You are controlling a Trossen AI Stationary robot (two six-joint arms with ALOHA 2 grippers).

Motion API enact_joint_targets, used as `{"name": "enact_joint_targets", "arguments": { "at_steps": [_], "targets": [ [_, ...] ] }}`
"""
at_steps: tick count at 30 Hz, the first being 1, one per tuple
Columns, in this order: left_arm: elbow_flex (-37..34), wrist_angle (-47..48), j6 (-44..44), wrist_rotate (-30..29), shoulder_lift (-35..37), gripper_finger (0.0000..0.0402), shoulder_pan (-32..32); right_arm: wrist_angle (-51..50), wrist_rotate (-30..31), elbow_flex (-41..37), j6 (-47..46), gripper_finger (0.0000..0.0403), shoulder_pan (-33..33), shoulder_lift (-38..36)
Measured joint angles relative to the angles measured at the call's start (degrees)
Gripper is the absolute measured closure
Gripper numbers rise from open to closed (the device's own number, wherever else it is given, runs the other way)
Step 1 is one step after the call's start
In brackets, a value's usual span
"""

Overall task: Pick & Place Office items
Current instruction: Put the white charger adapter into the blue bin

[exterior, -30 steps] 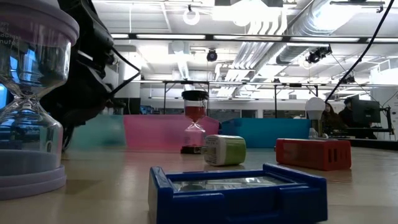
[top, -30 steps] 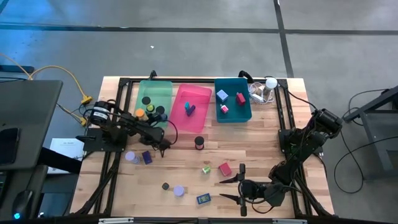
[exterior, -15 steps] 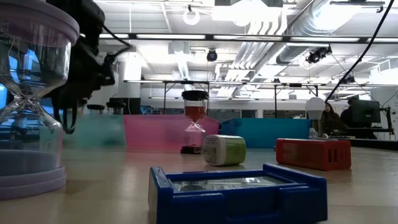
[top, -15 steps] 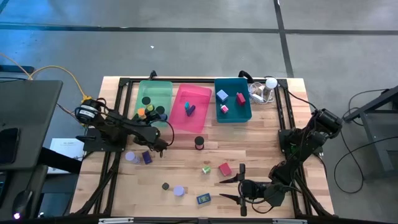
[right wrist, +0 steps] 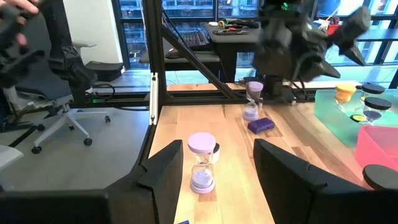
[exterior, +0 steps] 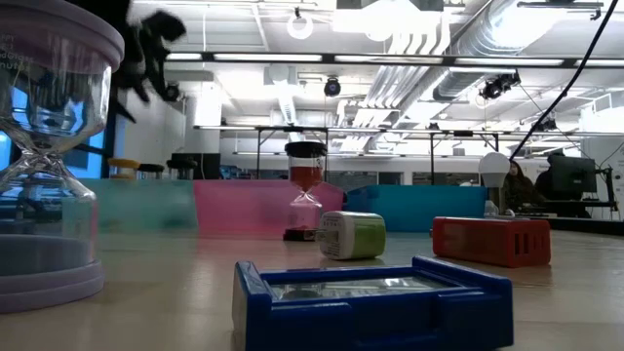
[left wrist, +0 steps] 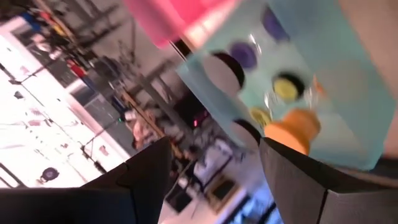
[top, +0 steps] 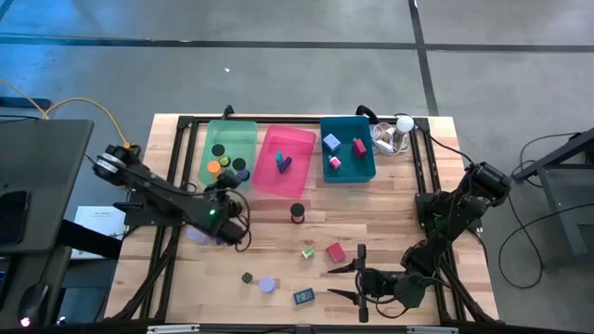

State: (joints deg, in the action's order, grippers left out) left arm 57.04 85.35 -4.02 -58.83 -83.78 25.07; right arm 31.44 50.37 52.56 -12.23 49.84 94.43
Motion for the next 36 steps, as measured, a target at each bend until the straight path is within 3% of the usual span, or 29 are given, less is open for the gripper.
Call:
{"name": "enact_joint_targets", "arguments": {
  "at_steps": [3,8,16,24,29,36],
  "targets": [
    [2.51,0.02,5.62,-0.25,0.68,0.0165,3.57,0.00,0.00,0.01,0.00,0.0218,0.00,0.00],
    [6.68,-0.17,24.42,0.28,0.80,0.0165,8.94,0.00,0.00,0.00,-0.02,0.0218,0.02,0.00],
    [8.06,-5.83,44.91,8.37,0.80,0.0165,15.98,0.00,-0.02,0.01,-0.04,0.0218,0.02,0.00],
    [8.06,-16.27,48.49,22.91,0.91,0.0165,22.49,-0.01,-0.02,0.00,-0.04,0.0218,0.02,0.00],
    [8.06,-22.31,53.43,30.72,2.33,0.0165,22.46,0.00,-0.02,0.00,-0.04,0.0218,0.02,0.00],
    [8.06,-33.60,46.22,40.20,2.29,0.0165,21.97,-0.01,-0.02,0.01,-0.04,0.0218,0.02,0.00]
  ]
}}
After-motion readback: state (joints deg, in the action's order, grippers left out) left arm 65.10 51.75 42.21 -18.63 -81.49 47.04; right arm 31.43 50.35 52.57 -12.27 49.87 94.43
